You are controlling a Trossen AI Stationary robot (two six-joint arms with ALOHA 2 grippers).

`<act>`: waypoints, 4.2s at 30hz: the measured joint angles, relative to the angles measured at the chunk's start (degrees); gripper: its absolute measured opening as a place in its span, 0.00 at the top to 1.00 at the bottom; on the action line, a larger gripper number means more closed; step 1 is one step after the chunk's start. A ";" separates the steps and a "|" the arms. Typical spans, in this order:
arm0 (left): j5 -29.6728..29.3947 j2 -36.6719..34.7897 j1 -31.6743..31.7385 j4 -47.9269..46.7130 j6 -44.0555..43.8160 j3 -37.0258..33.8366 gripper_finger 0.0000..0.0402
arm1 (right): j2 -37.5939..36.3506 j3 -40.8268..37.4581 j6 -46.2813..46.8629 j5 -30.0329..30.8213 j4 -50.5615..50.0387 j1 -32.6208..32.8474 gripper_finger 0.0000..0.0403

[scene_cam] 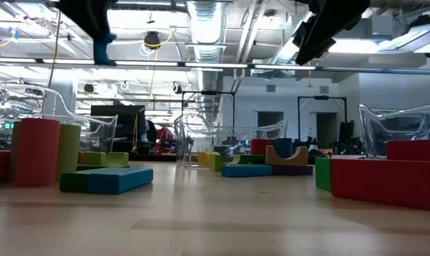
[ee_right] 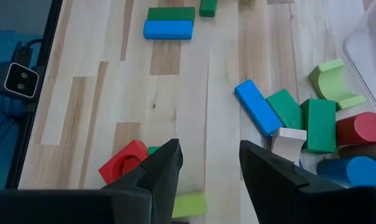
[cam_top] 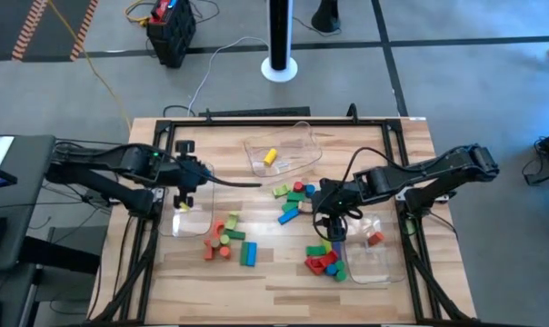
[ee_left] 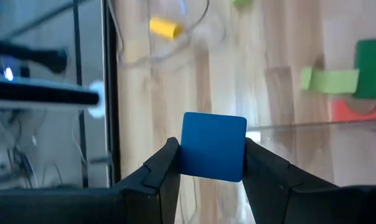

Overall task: Sort blocks by size
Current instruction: Put the blue arch block into the left transparent bin, then put the green rectangular block into the right transparent bin

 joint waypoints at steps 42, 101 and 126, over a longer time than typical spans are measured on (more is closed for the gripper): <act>19.63 -2.61 24.42 20.86 -1.39 -30.70 0.60 | 0.07 0.00 -0.61 2.96 0.11 1.75 0.51; 20.77 -12.21 23.04 26.78 -0.19 -26.00 0.39 | 0.07 -0.02 -2.45 3.19 1.69 1.46 0.51; 25.97 -6.40 -0.48 38.82 -0.17 -24.66 0.39 | 0.07 -0.28 -2.60 3.15 3.28 1.46 0.51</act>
